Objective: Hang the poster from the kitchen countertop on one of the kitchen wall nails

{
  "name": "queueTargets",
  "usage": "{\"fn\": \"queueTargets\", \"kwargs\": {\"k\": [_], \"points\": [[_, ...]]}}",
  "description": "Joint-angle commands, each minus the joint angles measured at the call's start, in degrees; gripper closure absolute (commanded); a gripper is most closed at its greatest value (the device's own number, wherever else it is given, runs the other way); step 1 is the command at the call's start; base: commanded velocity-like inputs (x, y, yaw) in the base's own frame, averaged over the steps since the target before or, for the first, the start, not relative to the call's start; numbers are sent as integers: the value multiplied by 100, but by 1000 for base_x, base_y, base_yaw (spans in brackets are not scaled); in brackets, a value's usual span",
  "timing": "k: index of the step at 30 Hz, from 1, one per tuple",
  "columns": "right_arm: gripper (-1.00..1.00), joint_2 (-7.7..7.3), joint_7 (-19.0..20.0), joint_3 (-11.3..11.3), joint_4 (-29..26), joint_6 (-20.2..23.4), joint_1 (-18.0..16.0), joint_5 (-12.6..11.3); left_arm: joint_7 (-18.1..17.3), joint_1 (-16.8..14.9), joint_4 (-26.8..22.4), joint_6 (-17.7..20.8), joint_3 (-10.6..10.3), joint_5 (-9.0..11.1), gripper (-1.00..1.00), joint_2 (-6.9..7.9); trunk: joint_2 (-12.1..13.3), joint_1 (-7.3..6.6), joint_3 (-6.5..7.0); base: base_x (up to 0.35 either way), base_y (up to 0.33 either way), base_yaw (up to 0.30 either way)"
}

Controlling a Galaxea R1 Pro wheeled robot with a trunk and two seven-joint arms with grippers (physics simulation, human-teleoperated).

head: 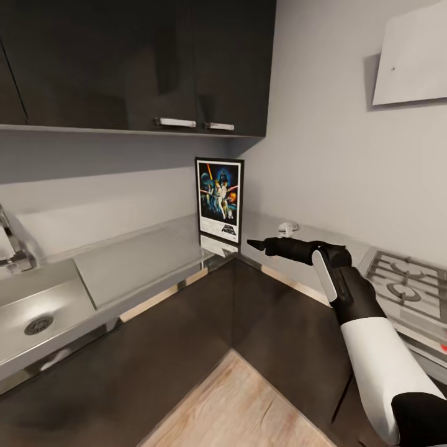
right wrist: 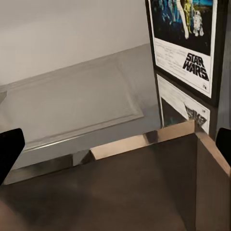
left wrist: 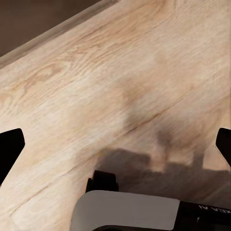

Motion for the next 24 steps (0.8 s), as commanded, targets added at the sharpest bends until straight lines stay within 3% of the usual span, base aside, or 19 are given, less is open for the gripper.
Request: {"fn": "queueTargets", "kwargs": {"k": [1,10,17,24], "points": [[-100,-5,-19,8,-6,41,-4,-50,-37,1,-4,4,14,60,-100,-1,-3,4,-5,334,0,0],[-100,-5,-19,8,-32,41,-4,-50,-37,1,-4,11,14,58,-100,-1,-3,4,-5,329,0,0],[-100,-5,-19,3,-36,41,-4,-50,-33,1,7,20,19,57,-100,-1,-3,4,-5,91,0,0],[-100,-5,-19,0,-37,41,-4,-50,-77,1,637,5,38,64,-100,223,-3,4,-5,8,0,0]]}}
